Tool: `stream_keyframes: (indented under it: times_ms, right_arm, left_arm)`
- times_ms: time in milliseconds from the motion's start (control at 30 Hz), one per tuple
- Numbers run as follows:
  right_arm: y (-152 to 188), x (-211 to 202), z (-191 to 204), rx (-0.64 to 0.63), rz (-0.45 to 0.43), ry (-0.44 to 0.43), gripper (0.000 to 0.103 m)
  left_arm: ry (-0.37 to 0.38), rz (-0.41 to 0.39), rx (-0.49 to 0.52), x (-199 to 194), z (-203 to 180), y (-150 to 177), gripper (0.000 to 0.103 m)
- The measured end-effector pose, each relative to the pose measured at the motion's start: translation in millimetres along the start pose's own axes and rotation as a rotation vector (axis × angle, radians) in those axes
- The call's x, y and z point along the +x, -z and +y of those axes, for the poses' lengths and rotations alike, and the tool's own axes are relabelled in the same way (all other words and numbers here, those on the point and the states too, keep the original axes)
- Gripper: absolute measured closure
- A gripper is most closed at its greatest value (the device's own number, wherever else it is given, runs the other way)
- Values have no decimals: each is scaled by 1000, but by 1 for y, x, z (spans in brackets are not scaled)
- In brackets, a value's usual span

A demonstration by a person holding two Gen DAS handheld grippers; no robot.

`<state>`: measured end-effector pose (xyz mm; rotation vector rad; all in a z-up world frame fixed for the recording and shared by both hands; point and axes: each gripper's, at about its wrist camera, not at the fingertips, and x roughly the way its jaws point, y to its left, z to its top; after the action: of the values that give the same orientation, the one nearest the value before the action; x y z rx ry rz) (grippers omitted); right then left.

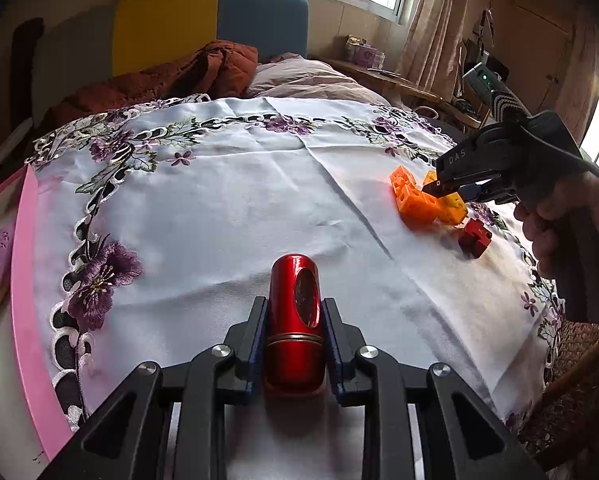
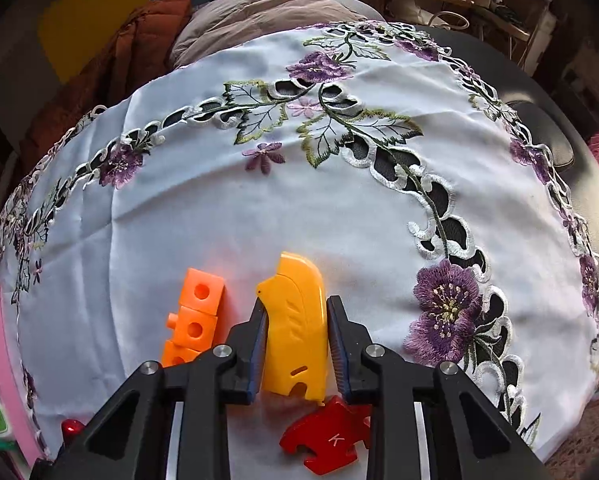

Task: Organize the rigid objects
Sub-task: 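Lift the red cylinder with the left gripper while the right gripper grasps the yellow curved piece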

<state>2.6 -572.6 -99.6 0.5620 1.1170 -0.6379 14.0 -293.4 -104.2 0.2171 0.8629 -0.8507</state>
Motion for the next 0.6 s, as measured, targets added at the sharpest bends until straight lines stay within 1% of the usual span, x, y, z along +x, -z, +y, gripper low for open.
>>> stream_keyframes:
  times_ms: [67, 133, 433, 600]
  right_arm:
    - [0, 1, 2, -14, -1, 10, 75]
    - [2, 2, 9, -54, -6, 39, 75]
    - [9, 3, 18, -135, -25, 83, 75]
    - [10, 2, 19, -153, -32, 92, 75]
  left_arm:
    - [-6, 8, -8, -2, 1, -1, 78]
    - [-22, 7, -19, -8, 2, -2, 78]
    - [-25, -77, -93, -66, 18, -11, 78]
    - [-89, -117, -129, -100, 34, -10, 78]
